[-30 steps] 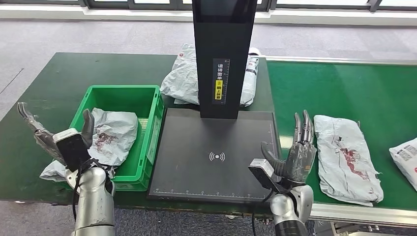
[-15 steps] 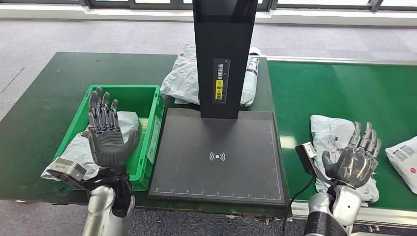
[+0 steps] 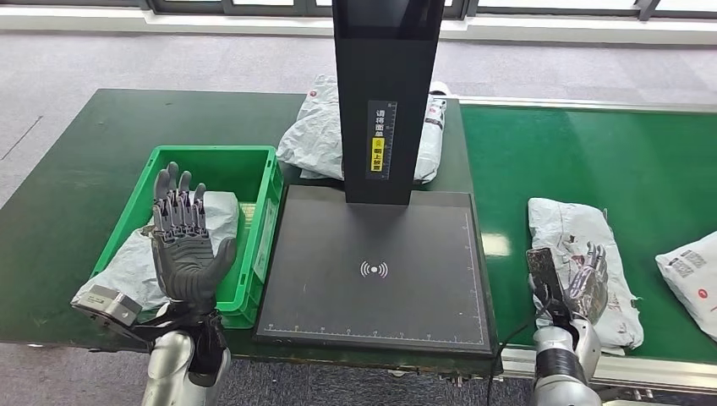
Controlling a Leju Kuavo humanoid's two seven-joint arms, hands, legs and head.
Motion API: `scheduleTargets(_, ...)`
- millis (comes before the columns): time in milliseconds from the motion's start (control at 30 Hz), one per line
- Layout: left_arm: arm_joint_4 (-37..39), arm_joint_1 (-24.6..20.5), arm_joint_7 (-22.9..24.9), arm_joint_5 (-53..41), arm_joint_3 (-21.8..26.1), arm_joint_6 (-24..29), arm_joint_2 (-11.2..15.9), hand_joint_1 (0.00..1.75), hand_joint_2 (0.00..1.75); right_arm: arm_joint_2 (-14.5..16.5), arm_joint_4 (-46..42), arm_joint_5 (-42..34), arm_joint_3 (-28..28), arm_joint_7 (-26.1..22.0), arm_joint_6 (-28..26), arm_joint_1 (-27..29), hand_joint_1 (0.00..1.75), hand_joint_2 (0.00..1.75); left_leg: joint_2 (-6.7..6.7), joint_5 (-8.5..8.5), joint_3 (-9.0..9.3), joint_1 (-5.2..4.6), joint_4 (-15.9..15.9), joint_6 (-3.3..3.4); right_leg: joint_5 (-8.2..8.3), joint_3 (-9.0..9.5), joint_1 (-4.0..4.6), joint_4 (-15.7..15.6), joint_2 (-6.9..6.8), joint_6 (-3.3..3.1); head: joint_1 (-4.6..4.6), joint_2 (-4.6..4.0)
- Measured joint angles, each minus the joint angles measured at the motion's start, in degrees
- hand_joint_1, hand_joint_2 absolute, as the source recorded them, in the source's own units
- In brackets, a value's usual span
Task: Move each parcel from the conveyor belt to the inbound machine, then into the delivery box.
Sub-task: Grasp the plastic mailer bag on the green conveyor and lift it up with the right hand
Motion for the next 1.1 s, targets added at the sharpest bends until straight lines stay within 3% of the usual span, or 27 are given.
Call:
scheduleTargets(167, 1.4, 0.0, 0.0, 0.1, 0.8, -0.8, 0.0, 0.00, 1.75, -1.6, 4.1, 0.2, -0.1, 3.4, 0.0, -0.9, 0.00, 1.75, 0.00, 0.00, -0.01, 0.00, 0.0, 0.00, -0.01, -0.01, 0.00, 0.0, -0.01, 0.00, 0.00, -0.01)
scheduleTargets(200, 1.7, 0.0, 0.0, 0.0, 0.9, -0.8, 0.0, 0.00, 1.75, -1.8, 4.6, 1.0, -0.1, 4.8, -0.1, -0.9, 0.07, 1.75, 0.00, 0.00, -0.01, 0.00, 0.0, 0.00, -0.01, -0.01, 0.00, 0.0, -0.01, 0.00, 0.00, -0.01)
scheduleTargets(300, 2.2, 0.0, 0.0, -0.5, 1.1, -0.8, 0.0, 0.00, 1.75, -2.4, 5.9, 4.2, 0.1, 10.2, 0.6, -0.9, 1.38, 1.75, 0.00, 0.00, -0.01, 0.00, 0.0, 0.00, -0.01, -0.01, -0.01, 0.0, -0.01, 0.00, 0.00, -0.01)
scheduleTargets(333, 2.4, 0.0, 0.0, -0.7, 1.1, -0.8, 0.0, 0.00, 1.75, -2.6, 6.3, 5.3, 0.3, 11.9, 1.1, -0.8, 1.75, 1.75, 0.00, 0.00, -0.01, 0.00, 0.0, 0.00, -0.01, -0.01, -0.01, 0.0, -0.01, 0.00, 0.00, 0.00)
scheduleTargets(833, 3.8, 0.0, 0.0, -1.9, 1.1, 0.6, 0.0, 0.00, 1.75, -3.4, 7.8, 10.8, 3.9, 18.9, 2.9, -0.8, 1.75, 1.75, 0.00, 0.00, -0.01, 0.00, 0.0, 0.00, -0.01, 0.00, 0.00, 0.0, -0.01, 0.00, 0.00, 0.00)
scheduleTargets(900, 3.8, 0.0, 0.0, -1.9, 1.1, 0.9, 0.0, 0.00, 1.75, -3.1, 7.7, 10.6, 4.5, 15.9, 1.2, -0.7, 1.75, 1.75, -0.02, 0.00, -0.02, 0.00, 0.0, 0.00, 0.00, 0.00, 0.00, 0.0, -0.01, 0.00, 0.00, 0.00)
scheduleTargets(967, 3.7, 0.0, 0.0, -2.0, 1.1, 1.3, 0.0, 0.00, 1.75, -2.3, 7.1, 9.9, 5.4, 9.9, -2.1, -0.6, 1.75, 1.75, -0.01, 0.00, -0.03, 0.01, 0.0, 0.00, 0.00, -0.01, 0.00, 0.0, 0.01, 0.00, 0.00, 0.00)
scheduleTargets(1100, 3.6, 0.0, 0.0, -2.1, 1.1, 1.3, 0.0, 0.00, 1.75, 1.0, 3.2, 8.7, 8.6, 0.2, -7.3, 0.0, 1.75, 1.75, 0.03, 0.01, 0.01, 0.06, 0.0, -0.01, -0.01, -0.02, 0.05, 0.0, 0.04, -0.01, 0.00, 0.00)
